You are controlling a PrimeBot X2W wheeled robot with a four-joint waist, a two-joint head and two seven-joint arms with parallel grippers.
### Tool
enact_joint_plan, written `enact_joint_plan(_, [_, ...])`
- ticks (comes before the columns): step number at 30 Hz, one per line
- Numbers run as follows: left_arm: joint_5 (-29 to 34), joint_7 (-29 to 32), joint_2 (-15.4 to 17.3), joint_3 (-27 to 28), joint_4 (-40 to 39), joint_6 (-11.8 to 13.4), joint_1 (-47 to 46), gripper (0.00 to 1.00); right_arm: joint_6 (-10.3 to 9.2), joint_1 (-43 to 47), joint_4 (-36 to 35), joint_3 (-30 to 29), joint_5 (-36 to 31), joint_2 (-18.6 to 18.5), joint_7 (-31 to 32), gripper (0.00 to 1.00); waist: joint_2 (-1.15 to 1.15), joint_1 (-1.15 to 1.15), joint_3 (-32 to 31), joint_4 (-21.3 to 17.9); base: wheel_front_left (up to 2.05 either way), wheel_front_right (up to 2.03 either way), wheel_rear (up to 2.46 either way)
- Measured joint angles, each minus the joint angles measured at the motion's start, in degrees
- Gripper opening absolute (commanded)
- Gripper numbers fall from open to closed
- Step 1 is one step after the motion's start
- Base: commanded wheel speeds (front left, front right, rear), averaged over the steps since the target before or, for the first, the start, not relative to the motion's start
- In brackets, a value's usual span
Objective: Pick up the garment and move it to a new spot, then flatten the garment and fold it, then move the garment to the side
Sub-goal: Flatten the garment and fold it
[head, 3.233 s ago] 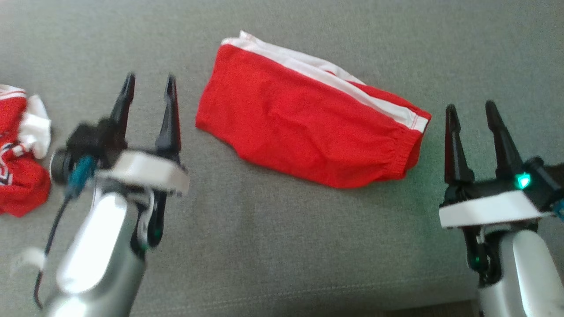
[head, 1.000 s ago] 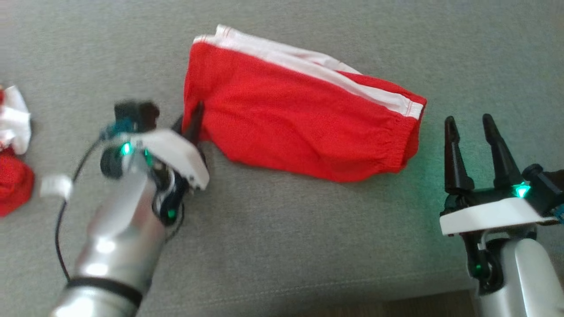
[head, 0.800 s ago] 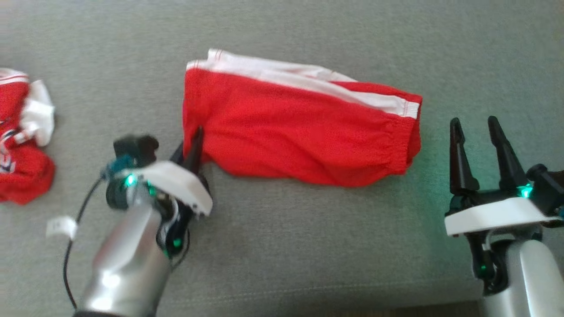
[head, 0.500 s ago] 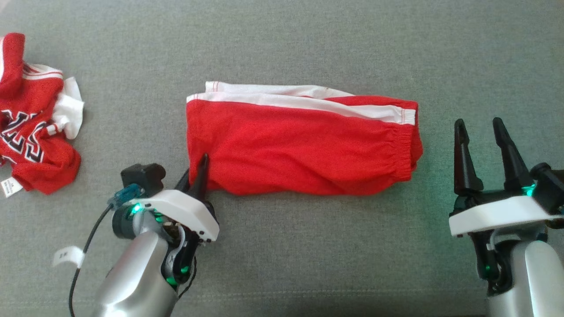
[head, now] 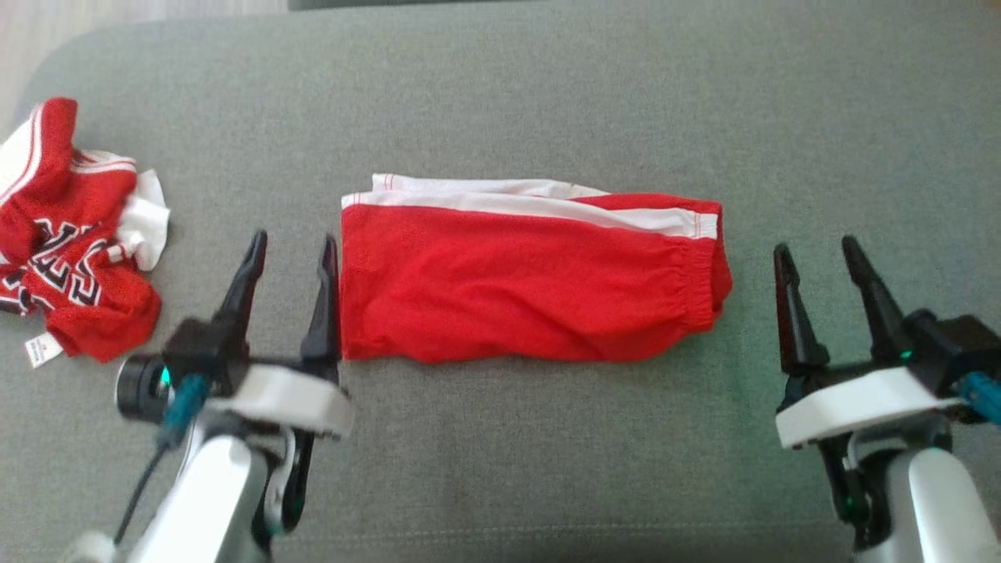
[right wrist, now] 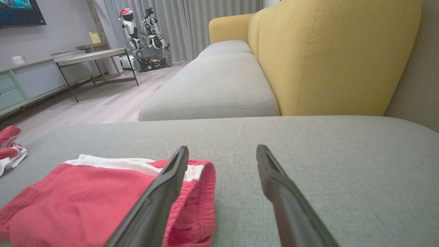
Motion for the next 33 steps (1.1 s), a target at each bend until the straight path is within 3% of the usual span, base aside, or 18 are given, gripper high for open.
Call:
enact_joint_plan(7, [2.0,0.0,1.4,0.2,-3.4,1.0,5.8,1.00,0.00,2.5,-0.3,0.6,0.0,0.0,1.0,1.00,0.00,0.00,-1.8,-0.1,0.00,0.00,0.00])
enact_joint_plan(16, [2.0,0.0,1.3,0.3,-4.0,1.0,5.9,1.00,0.00,2.4,-0.2,0.3,-0.4,-0.1,1.8,1.00,0.00,0.00,-1.4,0.8,0.00,0.00,0.00])
enact_joint_plan(25, [2.0,0.0,-0.3,-0.1,-3.9,-0.2,2.6,1.00,0.00,-5.9,10.8,4.9,-0.2,-1.3,3.8,1.00,0.00,0.00,2.7,3.6,0.00,0.00,0.00])
enact_joint_plan(33, [3.1,0.0,-2.0,0.0,-3.6,-1.5,1.3,1.00,0.00,-8.9,18.4,1.6,0.2,-2.6,6.6,1.00,0.00,0.00,6.0,5.5,0.00,0.00,0.00])
